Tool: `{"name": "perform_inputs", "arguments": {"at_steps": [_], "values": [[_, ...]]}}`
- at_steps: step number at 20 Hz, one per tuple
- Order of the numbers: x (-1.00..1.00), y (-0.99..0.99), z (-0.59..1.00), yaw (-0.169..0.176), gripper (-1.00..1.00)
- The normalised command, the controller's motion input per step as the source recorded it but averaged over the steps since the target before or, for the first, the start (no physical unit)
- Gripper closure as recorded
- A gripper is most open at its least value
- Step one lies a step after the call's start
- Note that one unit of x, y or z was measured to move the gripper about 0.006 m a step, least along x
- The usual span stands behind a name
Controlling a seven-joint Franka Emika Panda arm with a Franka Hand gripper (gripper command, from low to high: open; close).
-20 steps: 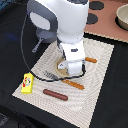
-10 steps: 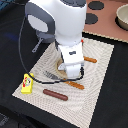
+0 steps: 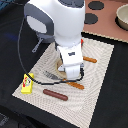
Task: Interact with the objects in diverse but meaningful ways.
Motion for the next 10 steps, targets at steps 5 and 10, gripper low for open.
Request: {"name": "perform_inputs", "arguments": {"at_steps": [5, 10], "values": [[-0.17, 0.22, 0.96, 0.042, 1.00], [-0.11, 0.14, 0.66, 0.036, 1.00]]}}
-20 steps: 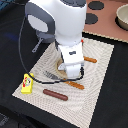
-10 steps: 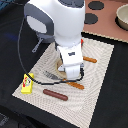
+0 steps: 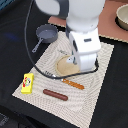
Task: Interact with the objects in diverse but meaningful ways.
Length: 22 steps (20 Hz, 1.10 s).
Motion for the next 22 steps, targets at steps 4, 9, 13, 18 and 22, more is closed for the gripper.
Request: {"name": "perform_inputs", "arguments": {"at_steps": [4, 9, 13, 18, 22], "values": [[-0.38, 0.24, 0.20, 0.044, 1.00], [-0.69, 0.41, 0.02, 0.055, 1.00], [-0.82, 0.54, 0.06, 0.062, 1.00], [-0.84, 0.53, 0.02, 0.058, 1.00], [-0.84, 0.52, 0.00, 0.058, 1.00]]}}
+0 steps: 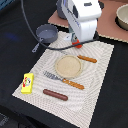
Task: Interact with the objects in diverse but meaningful ways.
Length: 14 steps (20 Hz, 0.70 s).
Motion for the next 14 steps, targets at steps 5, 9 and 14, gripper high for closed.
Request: {"name": "perform_inputs", "arguments": {"at_steps": [5, 9, 14], "values": [[-0.83, 0.50, 0.00, 0.057, 1.00], [-0.87, 0.42, 0.00, 0.049, 1.00], [-0.94, 0.24, -0.01, 0.050, 1.00]]}}
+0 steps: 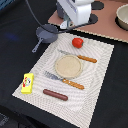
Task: Interact with the objects in diverse but meaningful ways.
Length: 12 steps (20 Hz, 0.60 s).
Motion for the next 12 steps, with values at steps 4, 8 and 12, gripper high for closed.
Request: {"name": "perform_inputs", "arguments": {"at_steps": [4, 8, 12], "values": [[-0.79, 0.04, -0.04, 0.063, 1.00], [-0.57, 0.00, -0.07, 0.015, 1.00], [-0.57, 0.00, -0.19, 0.005, 1.00]]}}
